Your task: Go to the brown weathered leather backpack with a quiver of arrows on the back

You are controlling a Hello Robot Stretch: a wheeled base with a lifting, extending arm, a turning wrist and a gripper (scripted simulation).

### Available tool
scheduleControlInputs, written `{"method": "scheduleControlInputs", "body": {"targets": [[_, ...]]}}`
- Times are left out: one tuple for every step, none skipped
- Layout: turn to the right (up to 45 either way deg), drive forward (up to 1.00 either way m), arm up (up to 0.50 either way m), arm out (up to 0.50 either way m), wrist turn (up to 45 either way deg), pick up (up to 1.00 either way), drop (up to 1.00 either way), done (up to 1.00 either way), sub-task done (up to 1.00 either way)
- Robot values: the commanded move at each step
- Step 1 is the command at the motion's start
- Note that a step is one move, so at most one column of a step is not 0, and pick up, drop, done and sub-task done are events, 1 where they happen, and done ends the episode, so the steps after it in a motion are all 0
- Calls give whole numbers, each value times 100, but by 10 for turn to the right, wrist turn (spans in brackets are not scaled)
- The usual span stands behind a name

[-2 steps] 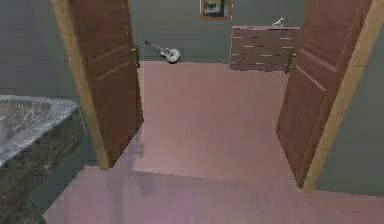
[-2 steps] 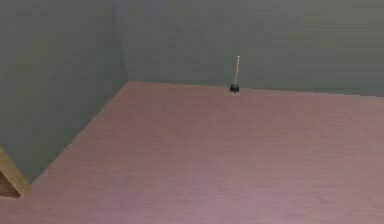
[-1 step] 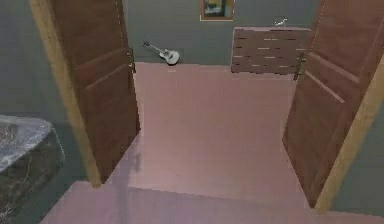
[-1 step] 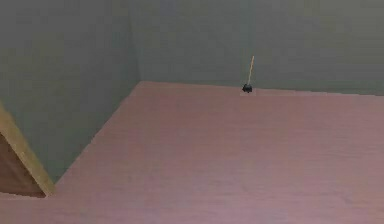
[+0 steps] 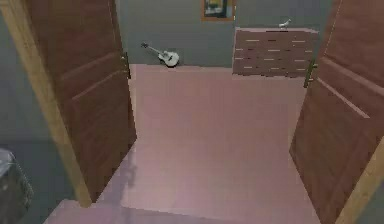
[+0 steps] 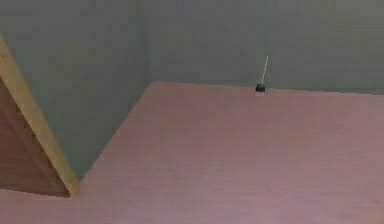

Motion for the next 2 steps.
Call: {"method": "scheduleControlInputs", "body": {"targets": [[150,0,0,0,0,0,0,0,0],[0,100,0,0,0,0,0,0,0]]}}
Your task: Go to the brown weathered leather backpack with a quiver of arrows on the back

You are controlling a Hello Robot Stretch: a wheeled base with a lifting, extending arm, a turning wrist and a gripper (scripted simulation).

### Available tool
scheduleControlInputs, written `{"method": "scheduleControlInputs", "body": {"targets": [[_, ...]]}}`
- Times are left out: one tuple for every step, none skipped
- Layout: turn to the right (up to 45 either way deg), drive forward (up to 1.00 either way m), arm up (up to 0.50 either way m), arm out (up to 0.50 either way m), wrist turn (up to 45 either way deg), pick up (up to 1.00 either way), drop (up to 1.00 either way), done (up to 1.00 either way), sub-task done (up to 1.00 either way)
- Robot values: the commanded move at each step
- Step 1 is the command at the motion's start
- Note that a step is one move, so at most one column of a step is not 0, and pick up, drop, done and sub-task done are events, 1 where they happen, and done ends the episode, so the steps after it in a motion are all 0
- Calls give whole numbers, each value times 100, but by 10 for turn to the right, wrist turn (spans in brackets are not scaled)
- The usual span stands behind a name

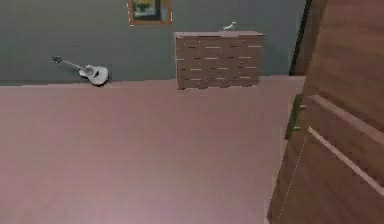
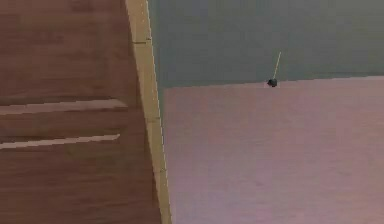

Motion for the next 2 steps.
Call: {"method": "scheduleControlInputs", "body": {"targets": [[0,100,0,0,0,0,0,0,0],[30,0,0,0,0,0,0,0,0]]}}
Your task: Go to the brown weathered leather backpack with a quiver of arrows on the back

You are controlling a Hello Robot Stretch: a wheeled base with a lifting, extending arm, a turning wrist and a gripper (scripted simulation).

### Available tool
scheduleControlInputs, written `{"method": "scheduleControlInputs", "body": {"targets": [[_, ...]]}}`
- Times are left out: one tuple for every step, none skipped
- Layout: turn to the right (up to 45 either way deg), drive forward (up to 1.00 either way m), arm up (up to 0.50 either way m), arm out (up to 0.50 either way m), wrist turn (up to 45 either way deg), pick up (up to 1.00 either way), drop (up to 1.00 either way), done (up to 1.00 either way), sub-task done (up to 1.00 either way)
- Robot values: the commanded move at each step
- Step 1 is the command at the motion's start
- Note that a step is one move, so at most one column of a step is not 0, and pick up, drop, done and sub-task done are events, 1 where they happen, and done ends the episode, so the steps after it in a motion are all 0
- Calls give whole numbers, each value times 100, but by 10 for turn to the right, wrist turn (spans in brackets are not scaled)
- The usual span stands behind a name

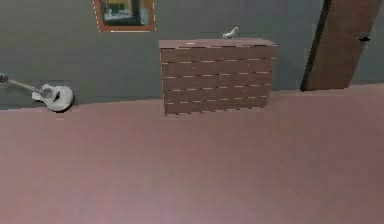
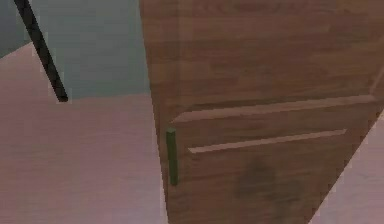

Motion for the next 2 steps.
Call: {"method": "scheduleControlInputs", "body": {"targets": [[-360,0,0,0,0,0,0,0,0],[0,30,0,0,0,0,0,0,0]]}}
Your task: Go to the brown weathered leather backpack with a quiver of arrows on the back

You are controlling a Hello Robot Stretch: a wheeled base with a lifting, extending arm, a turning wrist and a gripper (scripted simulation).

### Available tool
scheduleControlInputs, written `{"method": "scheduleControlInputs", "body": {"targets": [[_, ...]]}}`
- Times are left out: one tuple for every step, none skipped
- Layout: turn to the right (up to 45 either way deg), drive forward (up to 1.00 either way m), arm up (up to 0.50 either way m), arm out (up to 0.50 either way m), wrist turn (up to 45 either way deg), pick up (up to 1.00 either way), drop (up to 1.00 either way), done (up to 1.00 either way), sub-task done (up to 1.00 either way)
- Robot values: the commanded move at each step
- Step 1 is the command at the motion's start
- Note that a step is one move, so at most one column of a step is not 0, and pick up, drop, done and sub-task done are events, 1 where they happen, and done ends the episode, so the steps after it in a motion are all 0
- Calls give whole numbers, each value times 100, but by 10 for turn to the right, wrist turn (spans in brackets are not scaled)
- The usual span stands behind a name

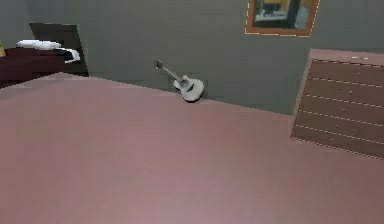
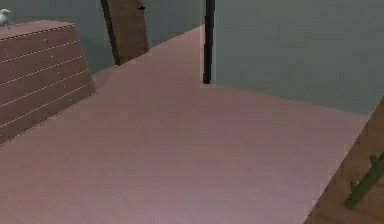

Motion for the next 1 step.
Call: {"method": "scheduleControlInputs", "body": {"targets": [[450,0,0,0,0,0,0,0,0]]}}
